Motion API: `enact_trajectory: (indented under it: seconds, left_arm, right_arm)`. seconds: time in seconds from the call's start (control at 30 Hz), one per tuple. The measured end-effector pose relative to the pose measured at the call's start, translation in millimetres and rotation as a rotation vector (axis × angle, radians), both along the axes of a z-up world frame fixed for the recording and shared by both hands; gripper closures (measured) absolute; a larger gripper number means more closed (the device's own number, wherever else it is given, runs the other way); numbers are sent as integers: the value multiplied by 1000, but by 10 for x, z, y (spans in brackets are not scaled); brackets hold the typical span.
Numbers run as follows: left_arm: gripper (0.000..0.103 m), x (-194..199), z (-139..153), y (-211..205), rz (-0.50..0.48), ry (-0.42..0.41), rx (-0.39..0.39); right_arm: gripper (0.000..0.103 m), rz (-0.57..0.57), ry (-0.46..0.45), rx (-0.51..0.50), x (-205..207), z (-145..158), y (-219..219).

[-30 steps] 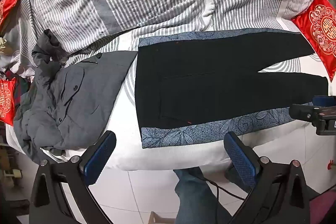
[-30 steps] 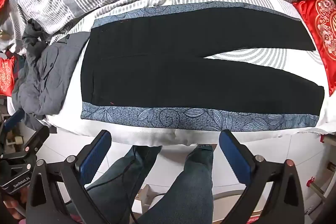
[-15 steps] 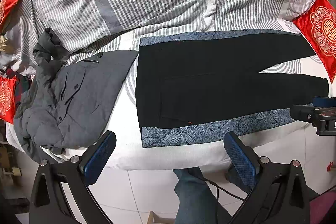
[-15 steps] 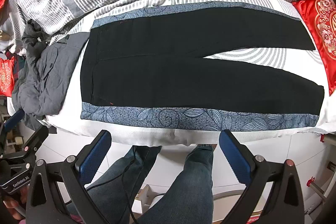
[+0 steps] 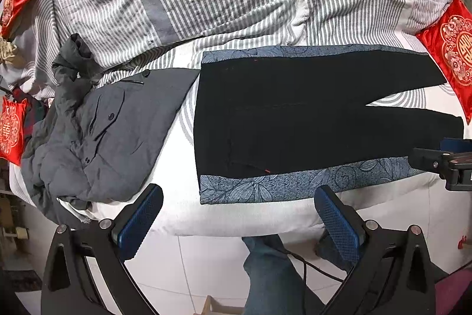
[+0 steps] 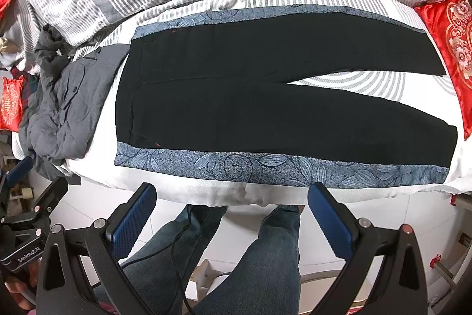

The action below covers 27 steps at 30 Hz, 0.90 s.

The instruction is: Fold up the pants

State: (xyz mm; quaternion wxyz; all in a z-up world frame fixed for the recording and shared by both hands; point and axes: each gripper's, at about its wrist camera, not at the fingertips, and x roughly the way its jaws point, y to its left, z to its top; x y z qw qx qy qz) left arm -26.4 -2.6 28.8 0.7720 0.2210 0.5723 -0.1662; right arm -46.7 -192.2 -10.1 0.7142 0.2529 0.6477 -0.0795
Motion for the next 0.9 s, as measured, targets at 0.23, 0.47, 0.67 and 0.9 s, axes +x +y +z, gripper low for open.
enact_trajectory:
  seconds: [0.23, 0.47, 0.67, 0.9]
  left_arm:
    - [0, -73, 26, -85, 18, -14, 5]
    - [0, -164, 54, -129, 71, -20, -20]
    - [0, -217, 19, -46, 210, -11, -70]
    - [0, -241, -381, 237, 378, 109, -122]
  right_arm:
    - [1, -1, 0, 8, -39, 11, -83]
    - [1, 22, 27, 3, -62, 1, -237]
    - [0, 68, 53, 49, -177, -71, -365]
    - [0, -6, 34, 361, -435, -547, -301]
